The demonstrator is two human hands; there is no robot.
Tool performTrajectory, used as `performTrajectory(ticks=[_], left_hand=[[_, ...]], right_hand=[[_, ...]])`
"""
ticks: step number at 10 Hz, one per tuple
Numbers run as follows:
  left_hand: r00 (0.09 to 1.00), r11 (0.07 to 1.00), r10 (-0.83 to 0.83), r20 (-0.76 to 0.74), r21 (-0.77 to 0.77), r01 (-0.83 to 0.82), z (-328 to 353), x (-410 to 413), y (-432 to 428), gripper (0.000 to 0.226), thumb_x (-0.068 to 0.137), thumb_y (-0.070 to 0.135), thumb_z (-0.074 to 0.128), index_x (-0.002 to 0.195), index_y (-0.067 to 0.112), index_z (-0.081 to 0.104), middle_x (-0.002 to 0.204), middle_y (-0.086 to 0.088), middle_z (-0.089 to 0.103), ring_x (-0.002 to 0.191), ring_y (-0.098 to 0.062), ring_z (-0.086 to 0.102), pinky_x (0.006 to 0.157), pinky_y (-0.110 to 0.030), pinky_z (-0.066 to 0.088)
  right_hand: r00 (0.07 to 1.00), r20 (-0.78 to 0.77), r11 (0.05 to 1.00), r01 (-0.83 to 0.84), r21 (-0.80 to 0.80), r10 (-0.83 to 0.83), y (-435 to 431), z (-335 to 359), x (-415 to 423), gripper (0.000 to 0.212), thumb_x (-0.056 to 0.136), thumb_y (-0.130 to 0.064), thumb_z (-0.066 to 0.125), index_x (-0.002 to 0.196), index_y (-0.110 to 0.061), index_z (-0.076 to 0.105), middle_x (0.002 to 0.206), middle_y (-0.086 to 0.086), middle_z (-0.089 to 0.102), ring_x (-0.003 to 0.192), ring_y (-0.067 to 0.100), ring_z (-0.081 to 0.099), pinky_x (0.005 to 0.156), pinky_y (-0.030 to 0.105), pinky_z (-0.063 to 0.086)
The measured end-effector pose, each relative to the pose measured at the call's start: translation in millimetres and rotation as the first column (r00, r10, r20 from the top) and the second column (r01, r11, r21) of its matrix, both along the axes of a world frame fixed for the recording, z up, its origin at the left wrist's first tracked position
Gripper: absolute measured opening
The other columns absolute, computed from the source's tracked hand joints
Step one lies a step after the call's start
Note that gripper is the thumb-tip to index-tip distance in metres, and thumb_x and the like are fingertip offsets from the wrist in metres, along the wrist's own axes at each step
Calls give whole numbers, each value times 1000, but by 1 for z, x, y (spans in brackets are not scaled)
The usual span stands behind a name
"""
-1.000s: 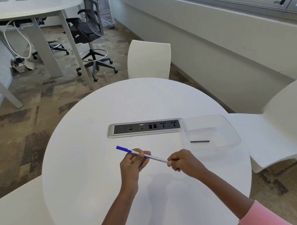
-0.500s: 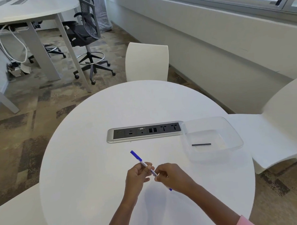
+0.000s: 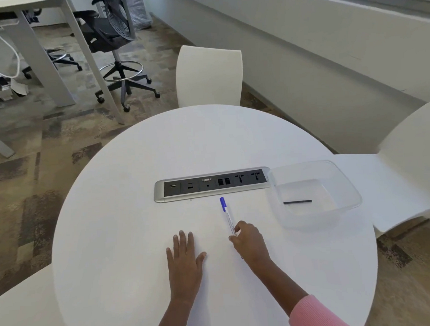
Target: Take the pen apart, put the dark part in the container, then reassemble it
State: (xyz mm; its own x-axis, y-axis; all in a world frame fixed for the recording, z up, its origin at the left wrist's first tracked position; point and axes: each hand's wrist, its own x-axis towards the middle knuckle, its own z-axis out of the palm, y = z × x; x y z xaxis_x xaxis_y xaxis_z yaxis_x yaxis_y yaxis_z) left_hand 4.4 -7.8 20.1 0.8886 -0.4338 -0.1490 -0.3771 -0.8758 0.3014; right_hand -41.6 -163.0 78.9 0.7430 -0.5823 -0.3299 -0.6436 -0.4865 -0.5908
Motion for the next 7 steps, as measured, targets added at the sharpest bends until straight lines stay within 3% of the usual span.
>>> performTrajectory(ticks=[1, 3, 4, 5, 7], left_hand=[[1000, 1000, 13, 27, 7, -13, -7, 6, 3, 62, 97, 47, 2, 129, 8, 38, 127, -20, 59, 123, -29, 36, 96, -46, 27], [1000, 1000, -7, 13, -10, 8, -12, 14, 3, 61, 97, 47, 5, 133, 8, 36, 133, -21, 53, 126, -29, 31, 100, -45, 22], [1000, 999, -18, -5, -29, 18, -15, 13, 3, 60, 97, 47, 6, 134, 9, 36, 136, -20, 51, 128, -30, 34, 102, -45, 22], [999, 999, -4, -32, -36, 3, -15, 14, 2, 60, 97, 46, 7, 134, 9, 37, 136, -21, 50, 124, -35, 49, 103, -45, 22], [1000, 998, -16, 14, -69, 17, -18, 14, 0, 60, 97, 46, 6, 133, 8, 37, 136, -21, 50, 121, -37, 52, 102, -45, 22]], right_hand=[[1000, -12, 1000, 20, -14, -20, 3, -6, 3, 23, 85, -15, 54, 105, -4, 50, 104, 16, 58, 91, 32, 58, 76, 41, 51], [998, -54, 999, 27, -44, -29, 10, -17, 4, 26, 87, -16, 53, 110, -6, 46, 108, 15, 57, 99, 30, 54, 80, 35, 43], [998, -53, 999, 36, -35, -38, 12, -19, 4, 27, 87, -17, 53, 111, -7, 46, 107, 15, 57, 98, 30, 54, 79, 33, 42], [998, -39, 998, 53, -20, -53, 11, -22, 4, 27, 86, -17, 53, 110, -8, 47, 104, 16, 57, 95, 30, 55, 77, 32, 42], [996, 16, 996, 85, -2, -85, 8, -20, 0, 26, 88, -24, 53, 110, -10, 48, 100, 14, 56, 83, 28, 56, 68, 28, 38]])
